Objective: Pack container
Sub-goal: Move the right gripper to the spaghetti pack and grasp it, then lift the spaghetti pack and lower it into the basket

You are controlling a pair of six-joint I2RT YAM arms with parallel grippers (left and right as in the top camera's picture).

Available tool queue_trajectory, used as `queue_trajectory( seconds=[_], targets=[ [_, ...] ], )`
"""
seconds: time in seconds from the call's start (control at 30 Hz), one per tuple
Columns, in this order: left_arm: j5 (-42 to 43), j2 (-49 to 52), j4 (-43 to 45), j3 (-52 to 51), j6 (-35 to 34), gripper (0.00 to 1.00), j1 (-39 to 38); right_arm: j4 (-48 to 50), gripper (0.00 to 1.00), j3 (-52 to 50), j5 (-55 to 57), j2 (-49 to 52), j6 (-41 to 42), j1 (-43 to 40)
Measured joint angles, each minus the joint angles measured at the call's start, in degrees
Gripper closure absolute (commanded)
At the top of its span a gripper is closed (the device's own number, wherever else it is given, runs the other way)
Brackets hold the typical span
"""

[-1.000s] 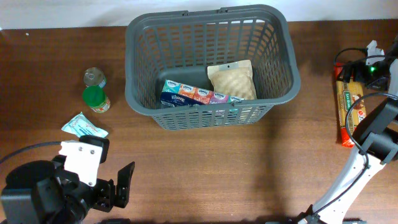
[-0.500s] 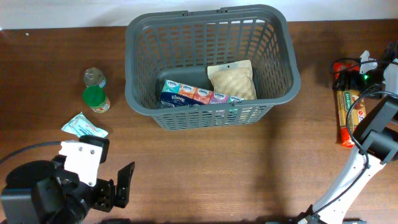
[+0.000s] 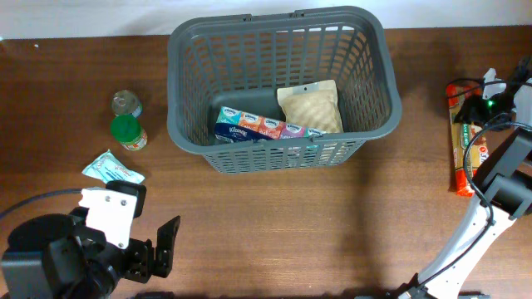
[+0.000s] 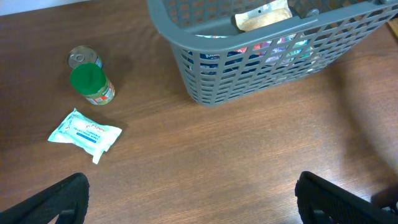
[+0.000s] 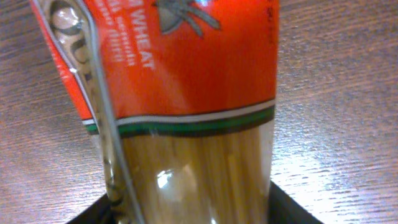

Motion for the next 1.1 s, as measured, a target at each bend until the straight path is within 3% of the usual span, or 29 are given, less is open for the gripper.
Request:
queue_trajectory(
  seconds=[0.27, 0.7, 0.93, 1.1],
  targets=[
    [0.0, 0.0, 0.0, 0.0, 0.0, 0.01, 0.0, -0.2, 0.96, 0.3, -0.4, -0.6, 1.9, 0.0],
    [0.0, 0.0, 0.0, 0.0, 0.0, 0.01, 0.0, -2.4, 0.96, 3.5, -6.3, 0.2, 5.8, -0.5],
    [0.0, 0.0, 0.0, 0.0, 0.0, 0.01, 0.0, -8.3, 0.96, 20.5, -11.2, 4.4, 10.2, -0.2],
    [0.0, 0.0, 0.0, 0.0, 0.0, 0.01, 0.0, -11.8, 0.97, 40.7, -14.0, 4.6, 12.0, 0.3]
  ],
)
